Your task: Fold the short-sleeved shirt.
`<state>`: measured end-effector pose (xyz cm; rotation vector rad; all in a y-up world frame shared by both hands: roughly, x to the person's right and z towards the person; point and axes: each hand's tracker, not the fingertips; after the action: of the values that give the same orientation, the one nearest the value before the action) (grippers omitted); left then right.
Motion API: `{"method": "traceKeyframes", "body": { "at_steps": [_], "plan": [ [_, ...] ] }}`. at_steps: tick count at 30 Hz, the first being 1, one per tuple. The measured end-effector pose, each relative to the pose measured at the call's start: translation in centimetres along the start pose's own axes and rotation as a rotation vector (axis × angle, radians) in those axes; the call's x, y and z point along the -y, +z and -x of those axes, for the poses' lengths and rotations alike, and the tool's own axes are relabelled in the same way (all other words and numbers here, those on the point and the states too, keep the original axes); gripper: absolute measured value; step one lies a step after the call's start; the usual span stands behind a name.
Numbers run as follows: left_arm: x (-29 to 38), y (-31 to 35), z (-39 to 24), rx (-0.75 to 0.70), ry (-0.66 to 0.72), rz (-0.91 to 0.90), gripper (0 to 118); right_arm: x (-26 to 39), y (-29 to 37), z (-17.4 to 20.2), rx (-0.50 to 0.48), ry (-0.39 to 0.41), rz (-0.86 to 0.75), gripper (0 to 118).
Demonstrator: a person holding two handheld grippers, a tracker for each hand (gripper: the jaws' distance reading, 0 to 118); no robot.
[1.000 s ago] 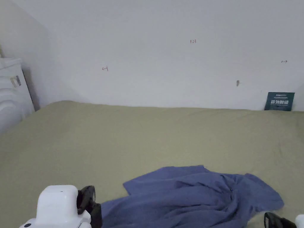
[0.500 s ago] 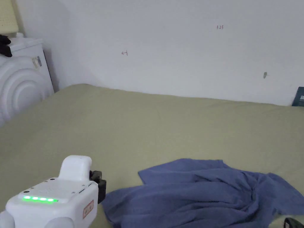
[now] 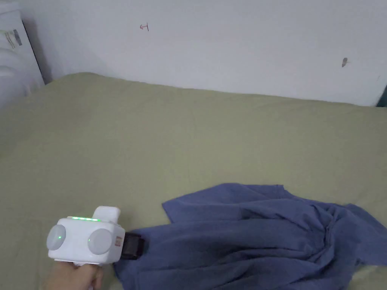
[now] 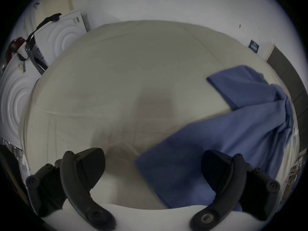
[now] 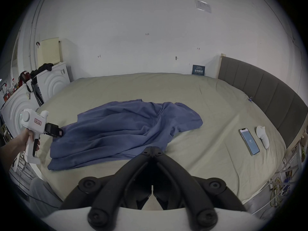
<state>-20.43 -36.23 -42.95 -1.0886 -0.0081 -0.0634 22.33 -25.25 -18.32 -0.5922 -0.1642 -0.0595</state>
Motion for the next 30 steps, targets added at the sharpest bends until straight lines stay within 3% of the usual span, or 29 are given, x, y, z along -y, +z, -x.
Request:
{"method": "traceKeyframes", "body": {
  "at_steps": [2, 3, 4, 6, 8, 15, 18, 26, 27, 28, 29, 30],
  "plan": [
    [0.4, 0.7, -0.2, -0.006, -0.001, -0.023, 116, 0.1, -0.3, -0.3, -0.004, -0.013, 0.013, 1],
    [0.4, 1.1, -0.2, 0.0, -0.014, -0.033, 110, 0.1, -0.5, -0.5, -0.006, -0.014, 0.02, 1],
    [0.5, 1.7, -0.4, 0.039, -0.036, -0.041, 96, 0.2, -0.6, -0.6, -0.003, -0.012, 0.025, 1],
    [0.9, 3.2, -0.7, 0.052, -0.052, -0.065, 56, 0.1, -1.0, -0.8, -0.002, -0.005, 0.034, 1],
    [1.0, 3.8, -1.0, 0.098, -0.059, -0.081, 4, -0.2, -1.4, -1.2, 0.0, 0.001, 0.032, 1],
    [1.0, 4.7, -2.3, 0.116, -0.056, -0.083, 4, -3.6, -6.4, -5.6, 0.06, 0.032, 0.059, 1],
    [1.1, 5.0, -2.8, 0.128, -0.055, -0.082, 4, -5.9, -9.8, -8.9, 0.074, -0.029, 0.089, 1],
    [1.2, 6.0, -4.1, 0.149, -0.062, -0.068, 4, -10.6, -21.7, -15.9, 0.093, -0.099, 0.215, 2],
    [1.2, 6.1, -4.2, 0.154, -0.059, -0.067, 4, -11.0, -23.2, -16.5, 0.083, -0.095, 0.243, 6],
    [1.3, 6.1, -4.3, 0.152, -0.053, -0.066, 4, -11.2, -23.6, -16.6, 0.077, -0.085, 0.281, 28],
    [1.2, 6.1, -4.4, 0.153, -0.051, -0.063, 5, -11.2, -24.9, -17.0, 0.078, -0.079, 0.326, 83],
    [0.9, 5.7, -4.3, 0.155, -0.052, -0.058, 4, -10.9, -26.4, -17.3, 0.068, -0.091, 0.391, 113]
  ]
}}
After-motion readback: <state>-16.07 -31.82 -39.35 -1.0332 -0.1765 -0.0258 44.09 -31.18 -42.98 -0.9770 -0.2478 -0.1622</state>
